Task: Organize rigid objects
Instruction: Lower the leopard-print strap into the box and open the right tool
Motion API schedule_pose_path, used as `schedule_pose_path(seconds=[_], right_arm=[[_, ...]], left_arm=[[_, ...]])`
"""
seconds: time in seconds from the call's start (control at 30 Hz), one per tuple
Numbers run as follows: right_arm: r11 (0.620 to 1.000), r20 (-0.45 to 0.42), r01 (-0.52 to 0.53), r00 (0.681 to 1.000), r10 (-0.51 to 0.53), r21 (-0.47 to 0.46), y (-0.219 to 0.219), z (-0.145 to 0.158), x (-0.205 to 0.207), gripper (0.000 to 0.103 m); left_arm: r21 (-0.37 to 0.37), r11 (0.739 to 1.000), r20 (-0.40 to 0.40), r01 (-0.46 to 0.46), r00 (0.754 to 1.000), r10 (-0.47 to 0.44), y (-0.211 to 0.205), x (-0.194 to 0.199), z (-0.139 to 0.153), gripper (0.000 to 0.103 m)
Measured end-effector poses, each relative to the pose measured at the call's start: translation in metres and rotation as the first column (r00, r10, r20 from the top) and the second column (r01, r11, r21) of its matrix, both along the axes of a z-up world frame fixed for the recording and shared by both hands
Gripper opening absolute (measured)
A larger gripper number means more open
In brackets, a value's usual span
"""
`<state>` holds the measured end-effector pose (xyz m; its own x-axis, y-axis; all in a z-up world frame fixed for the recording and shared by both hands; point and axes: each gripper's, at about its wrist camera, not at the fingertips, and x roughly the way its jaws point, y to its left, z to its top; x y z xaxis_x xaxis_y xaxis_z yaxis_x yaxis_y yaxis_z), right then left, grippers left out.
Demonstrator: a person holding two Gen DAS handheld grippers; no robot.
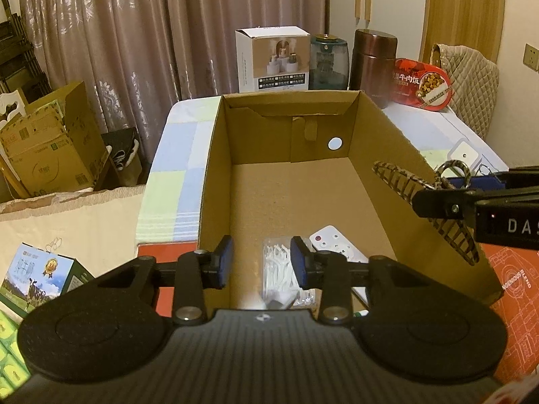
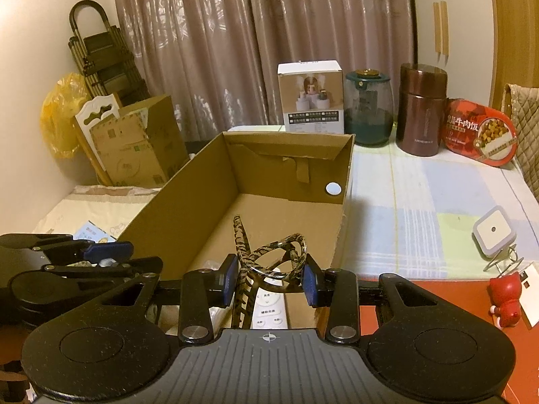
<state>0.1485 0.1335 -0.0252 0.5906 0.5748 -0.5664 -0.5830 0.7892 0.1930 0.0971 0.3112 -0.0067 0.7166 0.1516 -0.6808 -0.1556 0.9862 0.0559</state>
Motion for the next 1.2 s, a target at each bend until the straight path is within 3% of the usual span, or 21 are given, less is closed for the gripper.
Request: schedule_pose_path(seconds=[1.2], right_arm=[[1.000,-0.028,-0.006,1.000,0.005,-0.004,-0.004,-0.005,-0.003,0.036]], left_arm=[[-0.010,1.000,0.018,0.001,1.000,0.000,-0.006,-0.006,0.011,0.032]])
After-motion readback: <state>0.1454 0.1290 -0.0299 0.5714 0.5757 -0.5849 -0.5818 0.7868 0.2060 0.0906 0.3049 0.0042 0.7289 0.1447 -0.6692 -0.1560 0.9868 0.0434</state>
